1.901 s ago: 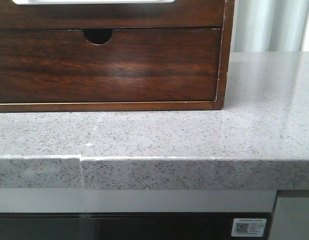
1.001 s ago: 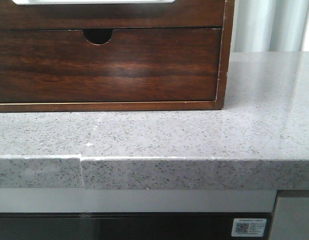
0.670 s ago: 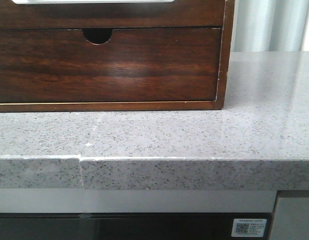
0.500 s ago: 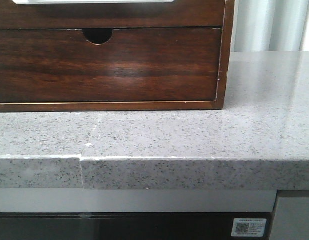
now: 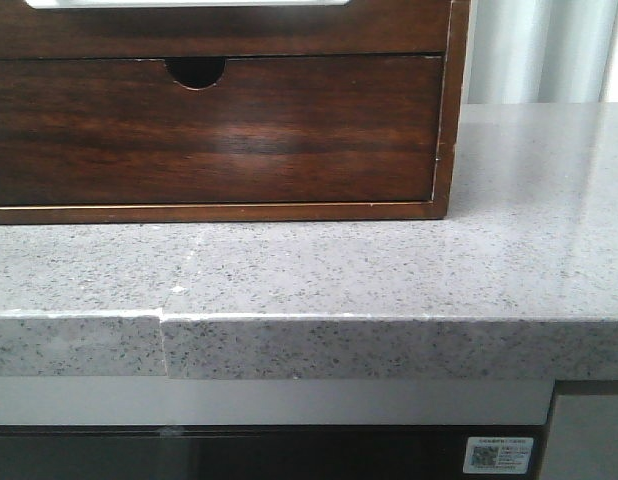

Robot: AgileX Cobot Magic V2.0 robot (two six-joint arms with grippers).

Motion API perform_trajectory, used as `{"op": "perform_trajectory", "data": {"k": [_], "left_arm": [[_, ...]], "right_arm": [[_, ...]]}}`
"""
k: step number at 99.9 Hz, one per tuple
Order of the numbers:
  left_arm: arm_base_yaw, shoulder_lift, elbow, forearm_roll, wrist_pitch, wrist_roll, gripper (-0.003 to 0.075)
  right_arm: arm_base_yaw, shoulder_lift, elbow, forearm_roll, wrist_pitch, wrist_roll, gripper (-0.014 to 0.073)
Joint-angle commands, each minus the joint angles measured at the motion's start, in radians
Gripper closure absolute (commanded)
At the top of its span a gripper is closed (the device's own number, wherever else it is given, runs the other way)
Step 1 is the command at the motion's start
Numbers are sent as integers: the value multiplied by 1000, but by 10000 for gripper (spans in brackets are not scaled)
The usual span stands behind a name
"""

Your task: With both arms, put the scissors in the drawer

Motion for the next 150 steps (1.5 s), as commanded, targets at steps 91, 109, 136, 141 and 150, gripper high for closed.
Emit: {"op": "perform_trajectory", "data": {"k": [91,109,136,141,150], "left_arm": [[0,23,-33,93,-73,0,269],[0,23,-33,93,-73,0,227],[0,23,-33,-136,-97,-2,227],[0,23,-33,-255,-99,-2,227],[0,26,-24,-475,-112,-2,227]], "right_arm": [[-5,26,-34,-120,-75,-9,118],[-5,26,-34,-120,-75,-9,105],[-5,26,-34,-120,-75,-9,106],[-5,26,-34,-114,-75,-9,106],[-5,26,-33,-94,-73,-9,106]]}}
